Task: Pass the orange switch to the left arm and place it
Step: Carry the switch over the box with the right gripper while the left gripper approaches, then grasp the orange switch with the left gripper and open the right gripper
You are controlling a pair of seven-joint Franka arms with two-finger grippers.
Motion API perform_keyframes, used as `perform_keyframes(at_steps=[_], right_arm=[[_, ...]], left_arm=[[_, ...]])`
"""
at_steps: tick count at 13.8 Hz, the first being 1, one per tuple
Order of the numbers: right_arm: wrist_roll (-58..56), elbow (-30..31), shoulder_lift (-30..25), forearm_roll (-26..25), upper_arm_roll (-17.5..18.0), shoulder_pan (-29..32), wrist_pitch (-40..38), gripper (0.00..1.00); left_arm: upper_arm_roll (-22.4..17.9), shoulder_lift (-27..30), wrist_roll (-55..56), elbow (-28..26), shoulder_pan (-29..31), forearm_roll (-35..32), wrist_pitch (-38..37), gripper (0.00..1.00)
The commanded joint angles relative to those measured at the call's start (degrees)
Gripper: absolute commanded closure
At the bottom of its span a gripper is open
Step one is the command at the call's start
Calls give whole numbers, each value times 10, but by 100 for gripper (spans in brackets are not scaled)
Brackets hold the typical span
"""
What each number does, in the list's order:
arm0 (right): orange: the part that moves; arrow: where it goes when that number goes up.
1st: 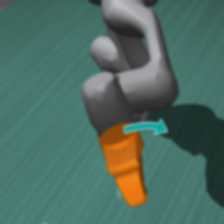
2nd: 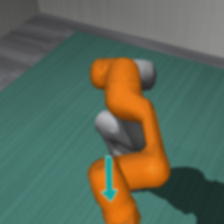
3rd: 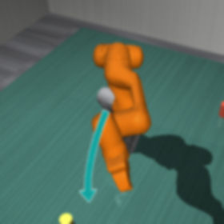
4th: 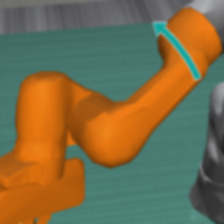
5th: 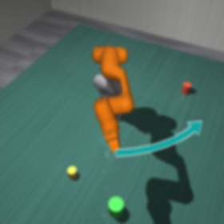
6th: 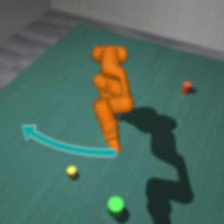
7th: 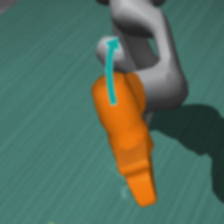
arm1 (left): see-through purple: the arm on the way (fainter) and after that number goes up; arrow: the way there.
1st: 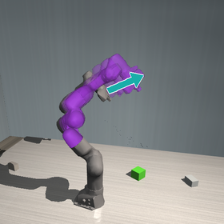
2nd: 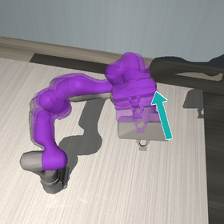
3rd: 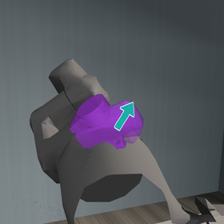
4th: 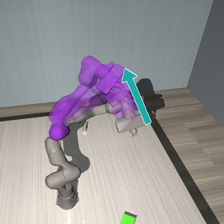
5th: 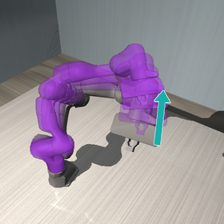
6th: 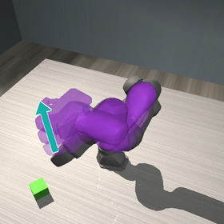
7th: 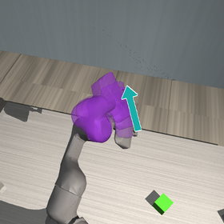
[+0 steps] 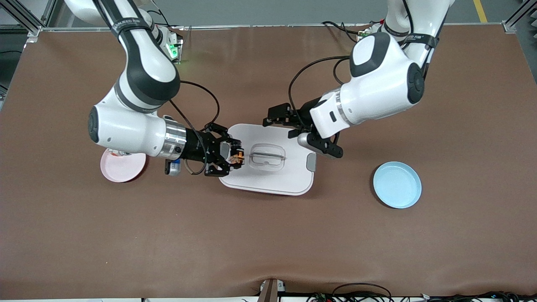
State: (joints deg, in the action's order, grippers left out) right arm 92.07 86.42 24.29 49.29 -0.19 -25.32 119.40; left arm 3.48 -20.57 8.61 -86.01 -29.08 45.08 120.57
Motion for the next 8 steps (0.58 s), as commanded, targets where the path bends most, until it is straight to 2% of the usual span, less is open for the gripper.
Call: perform_keyframes(at_steps=[1, 8], right_arm=[[45, -17, 9, 11, -7, -26, 22, 100], [111, -12, 14, 5, -8, -88, 88, 100]], left_arm=[[-2, -25, -3, 15, -5, 11, 31, 0], [-1, -53, -9, 36, -8, 32, 53, 0]])
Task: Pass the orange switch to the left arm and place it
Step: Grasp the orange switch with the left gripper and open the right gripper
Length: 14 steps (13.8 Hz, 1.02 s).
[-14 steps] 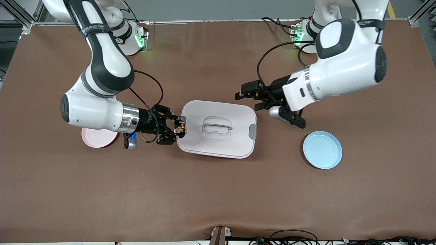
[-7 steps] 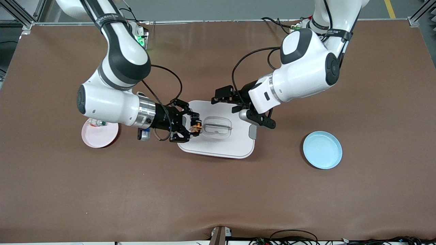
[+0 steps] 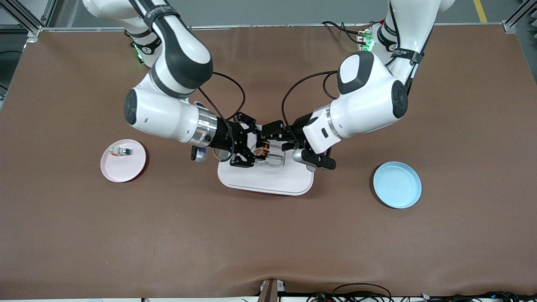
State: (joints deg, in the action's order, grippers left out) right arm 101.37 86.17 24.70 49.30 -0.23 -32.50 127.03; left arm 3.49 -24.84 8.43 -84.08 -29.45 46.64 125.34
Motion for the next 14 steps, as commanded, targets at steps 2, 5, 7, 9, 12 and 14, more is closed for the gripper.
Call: perform_keyframes(at_steps=[2, 5, 7, 9, 12, 14], right_arm=[[22, -9, 11, 5, -7, -23, 18, 100], [35, -10, 11, 10, -7, -29, 20, 100], [43, -11, 11, 10, -7, -31, 23, 100], [53, -13, 11, 11, -6, -31, 23, 100], [59, -15, 10, 13, -6, -31, 23, 100], [59, -15, 10, 13, -6, -30, 23, 100]], left_arm=[[-1, -9, -10, 16, -4, 15, 5, 0], [-2, -9, -31, 16, -3, 15, 5, 0], [-2, -10, -46, 16, -3, 16, 5, 7], [-2, -10, -63, 15, 0, 16, 5, 20], [-2, -10, -99, 11, 4, 20, 5, 20], [-2, -14, -107, 11, 5, 21, 5, 20]])
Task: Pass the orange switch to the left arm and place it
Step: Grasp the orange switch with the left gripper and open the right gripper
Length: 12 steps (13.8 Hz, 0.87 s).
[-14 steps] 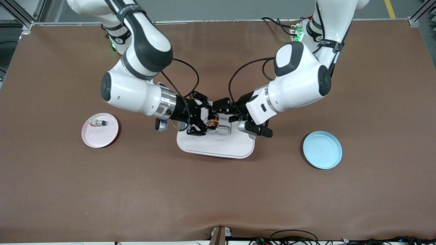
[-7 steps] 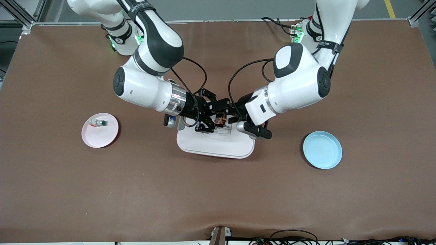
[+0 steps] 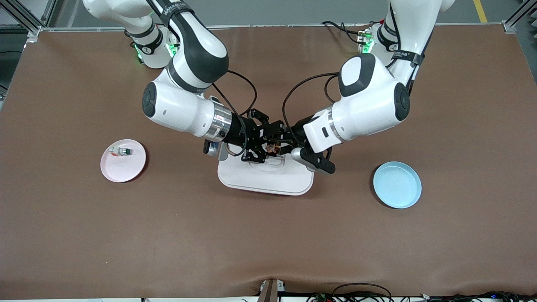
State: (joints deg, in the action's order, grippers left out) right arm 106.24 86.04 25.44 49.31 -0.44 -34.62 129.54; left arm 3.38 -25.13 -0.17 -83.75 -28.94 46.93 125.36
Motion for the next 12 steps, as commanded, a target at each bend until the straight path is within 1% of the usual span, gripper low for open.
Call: perform_keyframes(at_steps=[1, 4, 5, 7, 8, 9, 10, 11, 12], right_arm=[[11, -14, 2, 13, -4, -8, -2, 100], [11, -17, 1, 15, -3, -4, -2, 100], [11, -22, 2, 23, -4, -3, -3, 100], [12, -25, 1, 34, -4, -2, -3, 100], [12, -26, 2, 34, -4, -2, -3, 100], [12, -26, 2, 34, -4, -2, -3, 100], [12, -26, 2, 34, -4, -2, -3, 100], [12, -26, 1, 34, -4, -1, -3, 100], [12, -26, 1, 34, -4, -2, -3, 100]], left_arm=[[-1, -13, -25, 8, 1, 19, 5, 20], [-1, -17, -45, 6, 5, 19, 5, 19], [-1, -17, -47, 5, 5, 19, 5, 19], [-1, -17, -48, 6, 5, 19, 5, 22], [-1, -17, -48, 6, 6, 19, 5, 41], [-1, -17, -48, 6, 6, 19, 5, 69], [-1, -16, -48, 6, 6, 19, 4, 88], [-1, -15, -48, 6, 6, 18, 4, 93], [-2, -15, -51, 7, 9, 17, 3, 93]])
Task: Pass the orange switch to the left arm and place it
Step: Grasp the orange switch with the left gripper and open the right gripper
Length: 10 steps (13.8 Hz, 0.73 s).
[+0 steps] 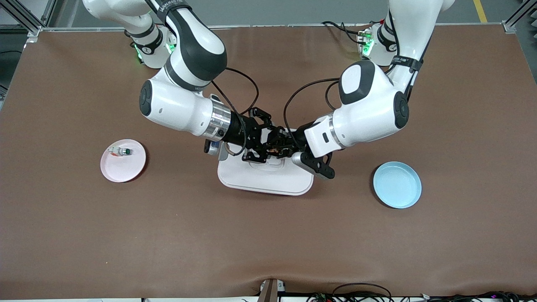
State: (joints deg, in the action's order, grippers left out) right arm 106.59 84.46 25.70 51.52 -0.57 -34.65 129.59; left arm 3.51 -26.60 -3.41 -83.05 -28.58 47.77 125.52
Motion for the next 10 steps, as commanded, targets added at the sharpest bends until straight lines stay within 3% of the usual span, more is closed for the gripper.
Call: perform_keyframes(at_steps=[1, 8, 10], right_arm=[[8, -11, 0, 12, -3, -2, -4, 100], [9, -10, 1, 10, -4, -6, -4, 100], [9, -10, 1, 3, -5, -7, -4, 1]], left_arm=[[-3, 1, -30, 0, 7, 9, 0, 93], [-3, 5, -44, 0, 14, 7, -5, 100], [-3, 6, -44, 0, 14, 7, -5, 100]])
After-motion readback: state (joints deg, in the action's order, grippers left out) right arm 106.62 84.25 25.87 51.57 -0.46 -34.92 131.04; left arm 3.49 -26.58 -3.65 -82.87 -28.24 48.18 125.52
